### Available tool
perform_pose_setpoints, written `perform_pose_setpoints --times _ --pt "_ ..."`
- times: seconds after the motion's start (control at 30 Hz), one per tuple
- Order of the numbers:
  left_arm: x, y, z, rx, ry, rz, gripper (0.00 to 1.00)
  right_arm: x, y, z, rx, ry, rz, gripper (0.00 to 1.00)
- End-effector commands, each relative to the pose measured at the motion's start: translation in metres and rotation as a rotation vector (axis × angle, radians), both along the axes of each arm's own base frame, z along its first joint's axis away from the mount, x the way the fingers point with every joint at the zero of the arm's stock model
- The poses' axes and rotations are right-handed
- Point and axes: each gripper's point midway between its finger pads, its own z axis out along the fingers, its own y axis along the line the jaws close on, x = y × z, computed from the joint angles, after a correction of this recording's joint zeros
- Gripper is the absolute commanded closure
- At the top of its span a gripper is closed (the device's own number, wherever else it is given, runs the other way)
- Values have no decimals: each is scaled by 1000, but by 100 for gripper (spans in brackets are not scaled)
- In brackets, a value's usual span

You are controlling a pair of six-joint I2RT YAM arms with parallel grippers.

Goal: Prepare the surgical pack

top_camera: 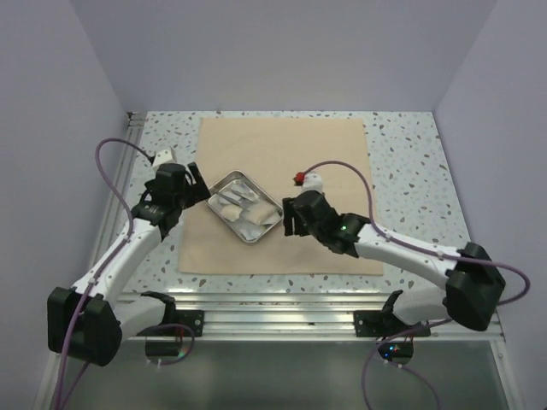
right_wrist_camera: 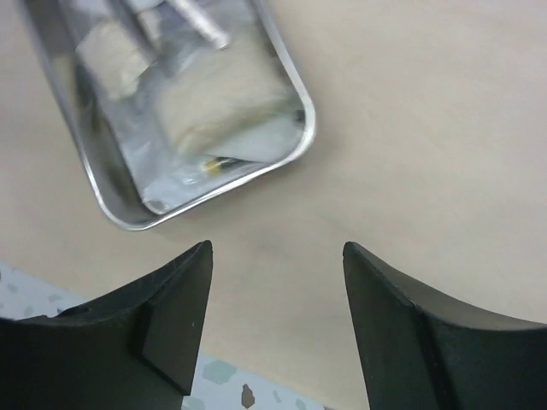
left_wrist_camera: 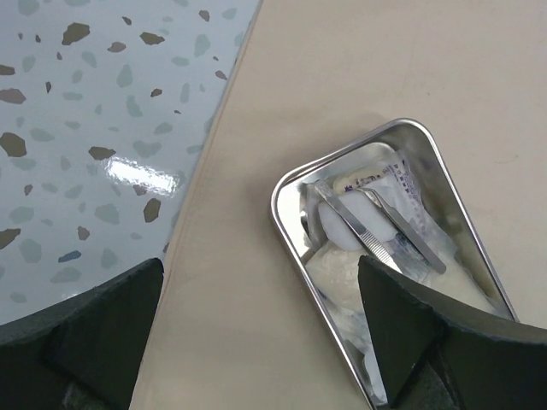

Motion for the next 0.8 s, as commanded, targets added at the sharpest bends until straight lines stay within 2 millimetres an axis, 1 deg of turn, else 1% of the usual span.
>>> perform_pose_setpoints --times 0.0,0.03,0.07,0.1,0.13,0.17,0.23,0.27,0.33,0.37,0.43,0.47,0.53,0.57,0.6,0.63,0.67,0.7,0.73,0.77 --pt "32 -8 1 -64 -71 33 0 2 -86 -1 75 18 -410 33" --pt "39 -8 -1 -71 -75 43 0 0 -102 -5 107 29 -518 34" --pt "49 -7 -9 -77 -51 57 0 -9 -125 -16 56 51 -594 30" --pt "56 -6 -12 -80 -45 60 0 -15 -143 -18 51 40 -669 26" --pt "64 -6 -13 -81 -46 64 0 -19 -152 -21 87 51 -764 20" --pt "75 -3 -17 -71 -34 76 0 -27 -173 -25 26 41 -825 4" --pt "88 2 -16 -53 -45 91 0 -32 -186 -29 46 51 -914 1" --pt "98 6 -17 -41 -42 95 0 -36 -189 -32 40 77 -923 1" --pt "108 12 -21 -18 -33 94 0 -35 -195 -40 43 113 -971 1" --pt "118 18 -23 -11 -22 108 0 -35 -195 -44 51 149 -988 1" --pt "124 26 -26 1 -5 116 0 -36 -195 -54 35 191 -999 1" --pt "129 35 -30 8 5 130 0 -34 -194 -58 39 204 -1004 2" --pt "133 41 -31 6 5 134 0 -37 -193 -72 16 262 -999 2" --pt "134 49 -33 7 9 146 0 -35 -191 -78 23 279 -999 4" --pt "135 52 -33 5 8 148 0 -36 -189 -83 19 309 -988 7" --pt "136 53 -33 4 7 143 0 -38 -190 -93 -8 337 -992 9" --pt "136 58 -34 5 10 153 0 -37 -190 -96 -11 352 -998 11" --pt "137 60 -33 6 8 155 0 -39 -191 -101 -24 368 -1007 15" --pt "137 61 -32 10 7 155 0 -41 -190 -105 -29 391 -1013 21" --pt "138 64 -31 13 4 159 0 -41 -191 -111 -38 406 -1021 23"
